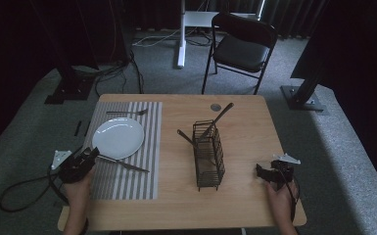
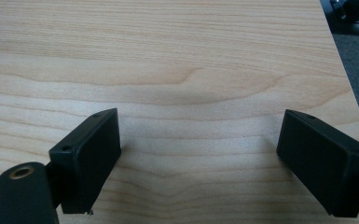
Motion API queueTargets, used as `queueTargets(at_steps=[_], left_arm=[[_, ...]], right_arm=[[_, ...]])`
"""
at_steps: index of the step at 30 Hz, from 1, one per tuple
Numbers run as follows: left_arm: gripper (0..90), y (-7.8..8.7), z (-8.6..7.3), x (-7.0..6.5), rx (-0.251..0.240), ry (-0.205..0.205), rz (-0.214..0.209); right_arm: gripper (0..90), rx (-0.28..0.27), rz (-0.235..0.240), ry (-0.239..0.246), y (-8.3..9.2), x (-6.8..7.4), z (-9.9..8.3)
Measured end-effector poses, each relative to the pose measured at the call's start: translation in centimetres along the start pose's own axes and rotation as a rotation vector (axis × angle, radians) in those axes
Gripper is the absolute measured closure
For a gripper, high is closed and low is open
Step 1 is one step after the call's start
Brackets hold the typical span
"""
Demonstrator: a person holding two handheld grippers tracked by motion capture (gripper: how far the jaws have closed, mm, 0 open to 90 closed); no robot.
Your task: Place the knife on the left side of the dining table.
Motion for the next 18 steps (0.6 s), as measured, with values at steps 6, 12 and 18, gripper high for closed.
queueTargets(at_steps=[6,12,18], left_arm=[[58.3,-0.3,-0.7,0.8,0.030,0.009,0.002],[55.8,-0.7,-1.5,1.6,0.060,0.022,-0.002],[53.0,-0.9,-2.1,2.3,0.084,0.018,0.006]], right_arm=[[12.9,0.000,0.000,0.000,0.0,0.0,0.0],[12.9,0.000,0.000,0.000,0.0,0.0,0.0],[12.8,0.000,0.000,0.000,0.0,0.0,0.0]])
Point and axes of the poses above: each handheld gripper's, and its own axes: y roughly backward along the jaws, z roughly out of its top, x roughly to its left, the point moved 6 cm from there along -y, roughly forward along the jaws, and after that the axes turned 8 degrees about -x, right-handed, at the moved point
